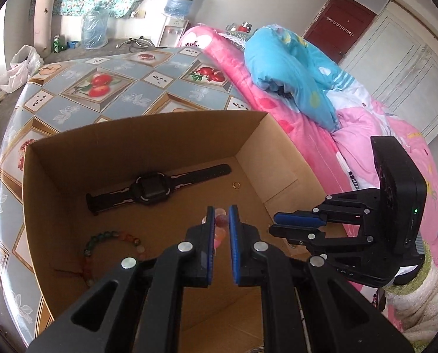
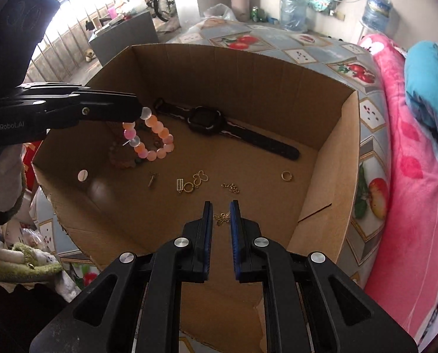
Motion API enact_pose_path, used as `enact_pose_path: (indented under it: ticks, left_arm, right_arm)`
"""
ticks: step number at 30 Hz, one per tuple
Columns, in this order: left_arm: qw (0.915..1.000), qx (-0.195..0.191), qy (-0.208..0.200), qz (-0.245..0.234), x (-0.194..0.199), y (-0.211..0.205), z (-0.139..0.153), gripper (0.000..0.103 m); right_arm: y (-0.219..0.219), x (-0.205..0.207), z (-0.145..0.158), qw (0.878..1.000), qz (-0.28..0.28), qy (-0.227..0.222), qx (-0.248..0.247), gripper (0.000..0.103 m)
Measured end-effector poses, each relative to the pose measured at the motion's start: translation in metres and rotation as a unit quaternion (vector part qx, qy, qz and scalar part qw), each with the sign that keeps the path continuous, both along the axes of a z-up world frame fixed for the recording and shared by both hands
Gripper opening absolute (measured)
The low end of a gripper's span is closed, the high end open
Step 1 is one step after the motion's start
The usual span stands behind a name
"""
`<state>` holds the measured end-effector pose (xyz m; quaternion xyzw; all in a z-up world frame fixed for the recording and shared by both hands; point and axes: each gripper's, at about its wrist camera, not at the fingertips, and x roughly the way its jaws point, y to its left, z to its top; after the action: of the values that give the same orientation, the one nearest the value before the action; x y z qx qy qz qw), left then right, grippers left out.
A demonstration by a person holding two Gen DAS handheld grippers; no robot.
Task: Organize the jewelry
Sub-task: 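Carry the earring over the box with the right tool and open it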
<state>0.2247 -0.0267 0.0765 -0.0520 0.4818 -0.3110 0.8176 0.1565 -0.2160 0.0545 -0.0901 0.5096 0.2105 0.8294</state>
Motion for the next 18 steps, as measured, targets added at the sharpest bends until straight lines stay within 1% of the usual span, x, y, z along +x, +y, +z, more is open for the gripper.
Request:
enact_pose_path:
  ticks: [2,4,8,10,14,16,18]
  left_arm:
    - [1.0000,0.001,0.001,-0.004,0.002,-0.004,-0.002,0.009]
    - [1.0000,0.000,0.005,-0.007,0.005,-0.007,-0.004,0.009]
    - [0.9998,0.002,0.012,-0.017,0.004,-0.015,-0.004,0.009]
    - [0.9995,0.004,0.014,-0.026,0.002,-0.020,-0.004,0.009]
    - [0.9984,0.003,0.030,-0.048,0.000,-0.034,-0.008,0.009]
    - [0.9975,0.003,0.038,-0.060,-0.001,-0.042,-0.010,0.009]
    - [0.9957,-0.006,0.056,-0.073,-0.001,-0.048,-0.014,0.009]
  right_arm:
    - [-0.007,-0.001,0.003,1.000,-0.002,-0.001,0.009,0.011]
    - [-0.017,-0.001,0.007,0.999,-0.010,-0.002,0.034,0.012]
    - [-0.043,-0.007,0.025,0.995,-0.050,-0.025,0.080,0.013]
    - [-0.060,-0.014,0.039,0.989,-0.076,-0.043,0.116,0.015]
    - [-0.092,-0.035,0.057,0.973,-0.126,-0.078,0.179,0.019]
    - [-0.101,-0.043,0.058,0.967,-0.138,-0.084,0.198,0.019]
    - [-0.103,-0.048,0.057,0.965,-0.147,-0.086,0.201,0.019]
